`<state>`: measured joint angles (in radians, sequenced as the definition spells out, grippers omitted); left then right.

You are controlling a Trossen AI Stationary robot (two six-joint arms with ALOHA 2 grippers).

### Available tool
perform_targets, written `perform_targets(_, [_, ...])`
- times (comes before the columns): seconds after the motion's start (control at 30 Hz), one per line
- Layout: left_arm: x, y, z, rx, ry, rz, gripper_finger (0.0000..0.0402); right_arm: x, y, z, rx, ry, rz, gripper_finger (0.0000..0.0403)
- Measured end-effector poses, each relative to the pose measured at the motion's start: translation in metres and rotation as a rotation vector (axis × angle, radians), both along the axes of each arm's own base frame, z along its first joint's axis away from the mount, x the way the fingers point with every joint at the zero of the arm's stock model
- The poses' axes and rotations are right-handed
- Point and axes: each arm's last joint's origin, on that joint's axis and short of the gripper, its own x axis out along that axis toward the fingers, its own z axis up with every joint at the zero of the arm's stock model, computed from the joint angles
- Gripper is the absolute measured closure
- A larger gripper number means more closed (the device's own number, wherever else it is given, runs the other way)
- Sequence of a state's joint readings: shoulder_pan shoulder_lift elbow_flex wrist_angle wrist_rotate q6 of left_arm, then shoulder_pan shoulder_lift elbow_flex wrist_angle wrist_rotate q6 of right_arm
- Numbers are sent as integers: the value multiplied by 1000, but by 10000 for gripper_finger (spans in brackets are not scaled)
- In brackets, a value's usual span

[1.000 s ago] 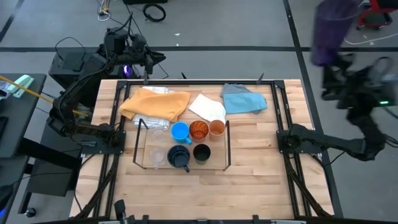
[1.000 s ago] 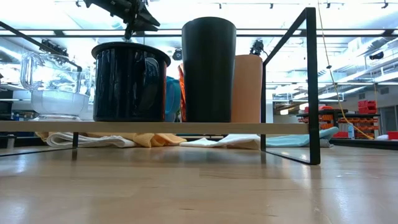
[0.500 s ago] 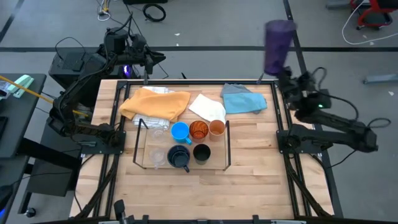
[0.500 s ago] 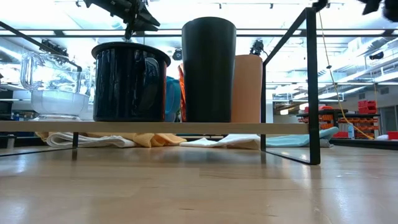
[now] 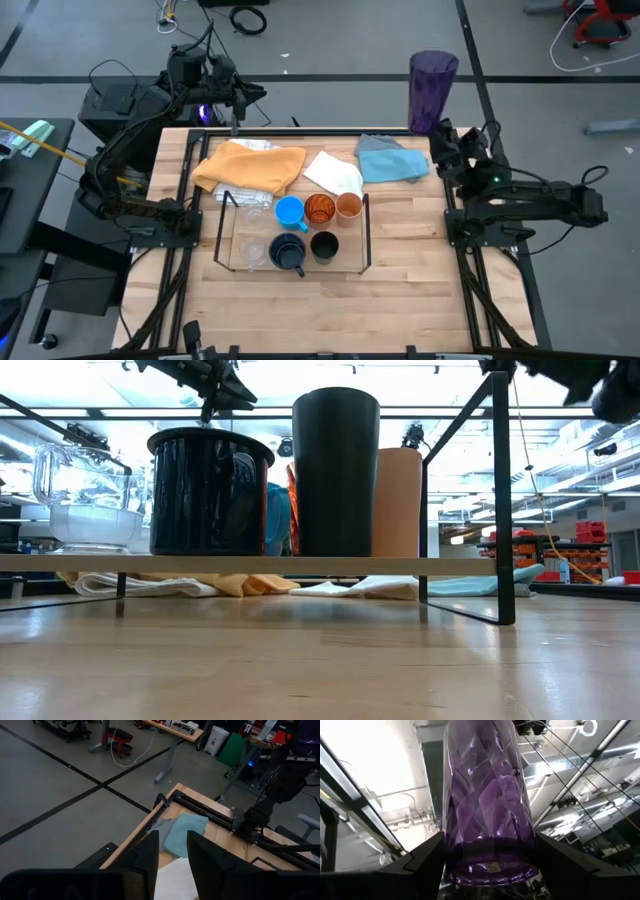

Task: Stack small to large cups/mugs on shelf
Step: Put the purple cup on the shelf

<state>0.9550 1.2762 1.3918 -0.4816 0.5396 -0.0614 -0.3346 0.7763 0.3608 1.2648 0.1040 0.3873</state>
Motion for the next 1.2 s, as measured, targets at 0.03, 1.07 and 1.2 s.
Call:
perform_targets(0.03, [0, 0, 0, 7, 3, -2, 294, -1, 0, -4, 6, 3, 0, 131])
perform_targets(1.07, [105, -31, 41, -181, -399, -339, 294, 14, 15, -38, 85, 124, 161, 131])
perform_targets(1.2, [143, -35, 56, -221, -366, -404, 294, 15, 15, -41, 78, 140, 201, 131])
